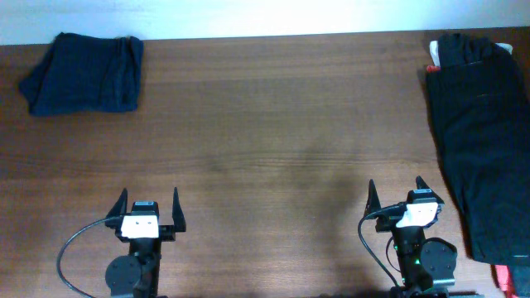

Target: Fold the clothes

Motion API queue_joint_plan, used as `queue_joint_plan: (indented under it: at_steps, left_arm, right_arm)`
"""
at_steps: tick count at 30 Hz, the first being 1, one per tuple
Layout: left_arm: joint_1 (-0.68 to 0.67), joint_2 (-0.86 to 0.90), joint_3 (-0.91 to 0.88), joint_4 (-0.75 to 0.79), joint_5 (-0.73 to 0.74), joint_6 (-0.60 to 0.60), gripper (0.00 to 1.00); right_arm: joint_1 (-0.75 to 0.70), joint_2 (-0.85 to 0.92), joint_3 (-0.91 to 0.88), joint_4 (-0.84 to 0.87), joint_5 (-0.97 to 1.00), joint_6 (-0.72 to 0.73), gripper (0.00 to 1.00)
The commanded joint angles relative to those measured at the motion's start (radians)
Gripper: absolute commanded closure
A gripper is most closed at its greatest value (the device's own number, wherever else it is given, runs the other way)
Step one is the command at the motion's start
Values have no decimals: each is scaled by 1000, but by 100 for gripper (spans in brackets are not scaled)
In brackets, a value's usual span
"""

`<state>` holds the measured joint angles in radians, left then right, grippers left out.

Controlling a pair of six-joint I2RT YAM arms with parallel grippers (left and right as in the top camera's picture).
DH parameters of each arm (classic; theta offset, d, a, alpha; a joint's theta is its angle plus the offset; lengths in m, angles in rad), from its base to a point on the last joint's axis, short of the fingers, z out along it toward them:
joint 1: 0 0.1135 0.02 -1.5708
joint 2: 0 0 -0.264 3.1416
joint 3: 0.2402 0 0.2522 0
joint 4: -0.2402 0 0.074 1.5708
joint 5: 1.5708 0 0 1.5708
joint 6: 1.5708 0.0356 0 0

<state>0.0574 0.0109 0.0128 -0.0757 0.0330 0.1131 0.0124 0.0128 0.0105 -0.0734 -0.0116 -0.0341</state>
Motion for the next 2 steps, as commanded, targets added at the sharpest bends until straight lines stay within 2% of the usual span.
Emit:
queue_joint_plan:
  at_steps: [1, 2]
  left_arm:
    - [-2, 1, -4, -5, 0, 16, 1]
    - [-2, 1, -4, -5, 0, 16, 1]
  right_arm:
    - [-6, -8, -5, -6, -2, -7, 1]
    - [-6, -8, -5, -6, -2, -7, 1]
